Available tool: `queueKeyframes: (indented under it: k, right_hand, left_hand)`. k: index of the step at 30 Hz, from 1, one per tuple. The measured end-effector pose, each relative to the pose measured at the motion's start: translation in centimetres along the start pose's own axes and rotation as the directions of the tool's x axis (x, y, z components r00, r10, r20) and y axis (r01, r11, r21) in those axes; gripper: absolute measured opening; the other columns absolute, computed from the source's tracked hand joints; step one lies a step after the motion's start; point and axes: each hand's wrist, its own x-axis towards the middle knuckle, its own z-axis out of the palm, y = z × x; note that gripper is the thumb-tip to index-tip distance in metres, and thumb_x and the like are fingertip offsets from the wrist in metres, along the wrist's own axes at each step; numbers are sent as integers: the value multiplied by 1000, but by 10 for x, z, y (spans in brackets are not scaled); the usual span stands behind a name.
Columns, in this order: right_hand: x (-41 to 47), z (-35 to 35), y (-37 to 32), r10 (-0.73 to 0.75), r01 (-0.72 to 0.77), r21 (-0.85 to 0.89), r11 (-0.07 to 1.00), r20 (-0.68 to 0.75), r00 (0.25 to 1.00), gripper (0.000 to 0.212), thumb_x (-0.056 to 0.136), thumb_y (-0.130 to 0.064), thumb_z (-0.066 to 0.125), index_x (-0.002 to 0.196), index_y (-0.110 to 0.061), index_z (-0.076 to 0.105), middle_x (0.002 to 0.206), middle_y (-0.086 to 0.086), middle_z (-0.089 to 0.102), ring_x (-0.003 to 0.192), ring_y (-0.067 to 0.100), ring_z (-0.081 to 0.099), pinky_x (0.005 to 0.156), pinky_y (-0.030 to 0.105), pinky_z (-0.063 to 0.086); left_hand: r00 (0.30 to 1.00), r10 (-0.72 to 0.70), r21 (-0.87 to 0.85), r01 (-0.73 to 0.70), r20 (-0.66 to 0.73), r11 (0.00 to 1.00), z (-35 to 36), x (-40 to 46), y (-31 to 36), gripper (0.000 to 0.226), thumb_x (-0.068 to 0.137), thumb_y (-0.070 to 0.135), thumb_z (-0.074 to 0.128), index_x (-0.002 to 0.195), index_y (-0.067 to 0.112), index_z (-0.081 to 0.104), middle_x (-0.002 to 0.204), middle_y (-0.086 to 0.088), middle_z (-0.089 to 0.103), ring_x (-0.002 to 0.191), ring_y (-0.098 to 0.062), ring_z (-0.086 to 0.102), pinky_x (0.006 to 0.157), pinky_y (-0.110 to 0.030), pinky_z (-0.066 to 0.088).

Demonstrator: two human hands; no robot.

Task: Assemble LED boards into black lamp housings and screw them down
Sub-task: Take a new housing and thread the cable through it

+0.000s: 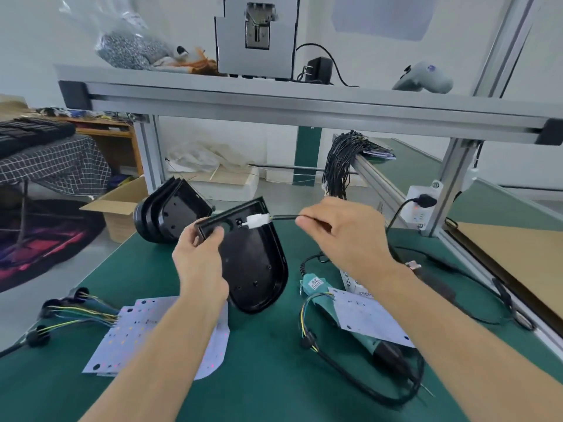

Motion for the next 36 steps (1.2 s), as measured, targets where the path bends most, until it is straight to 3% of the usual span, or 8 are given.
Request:
queueKeyframes:
  k: [8, 13, 16, 20, 26, 30, 33, 36]
  right_hand:
    - [-5, 19, -21, -1, -5, -169, 986, -35, 999, 26, 89, -27, 64, 66, -16, 66, 59, 1, 53, 51, 25, 54, 45, 26, 31]
    - [-12, 26, -34, -58, 60, -94, 994, 18, 998, 29, 86, -25, 66, 59, -14, 60, 55, 0, 50, 48, 23, 52, 41, 27, 35]
    - [-14, 28, -39, -39, 43, -71, 997, 63, 997, 29, 87, -24, 63, 61, -12, 62, 54, 1, 50, 48, 25, 51, 42, 31, 40]
    - [-6, 31, -41, 54, -50, -72, 996, 64, 996, 30, 87, -26, 62, 61, -12, 60, 52, -1, 49, 53, 28, 52, 47, 28, 34]
    - [4, 40, -36, 102, -82, -92, 992, 238, 966, 26, 96, -36, 49, 84, -17, 63, 83, 2, 64, 85, 28, 60, 59, 32, 29]
    - [-1, 36, -29, 135, -93, -120, 988, 408, 903, 35, 94, -40, 51, 126, -27, 48, 103, 1, 67, 99, 30, 61, 72, 35, 42]
    - [-13, 15, -8, 244, -339, 82, 937, 538, 807, 27, 94, -36, 55, 117, -24, 47, 80, -2, 66, 73, 20, 63, 64, 30, 44]
    - [-18, 9, -1, 305, -515, 329, 792, 518, 799, 0, 92, -21, 60, 92, -21, 60, 65, -5, 64, 47, 0, 52, 53, 20, 41]
  left_hand:
    - [998, -59, -102, 60, 16, 993, 18, -16, -6, 19, 89, 3, 64, 72, 12, 63, 62, 0, 62, 57, -15, 57, 52, -21, 51]
    - [997, -76, -153, 75, 3, 985, 20, -18, -7, 17, 89, 4, 64, 75, 14, 64, 64, 2, 64, 52, -10, 59, 51, -21, 52]
    - [998, -30, -128, 36, 48, 991, 20, -22, -9, 9, 87, 5, 67, 84, 13, 66, 74, -1, 65, 65, -15, 60, 61, -27, 53]
    - [995, 90, -58, -88, 36, 994, 20, -29, -13, 18, 87, 0, 65, 102, 9, 68, 94, -6, 68, 87, -17, 61, 96, -42, 50]
    - [977, 100, -92, -84, 187, 992, 27, -36, -17, 19, 87, -2, 61, 85, 15, 70, 103, -13, 64, 90, -20, 58, 88, -35, 48]
    - [999, 30, -131, -27, 23, 991, 26, -19, -18, 18, 90, 2, 62, 103, 14, 66, 97, 0, 67, 81, -16, 59, 83, -34, 49]
    - [988, 23, -117, -41, -152, 992, 10, 9, -9, 7, 91, 8, 63, 96, 12, 66, 84, -4, 57, 76, -18, 50, 73, -33, 46]
    - [984, 152, -45, -156, -93, 987, 3, 9, -13, 28, 89, 6, 64, 110, 24, 70, 110, 3, 67, 99, -14, 63, 98, -34, 49]
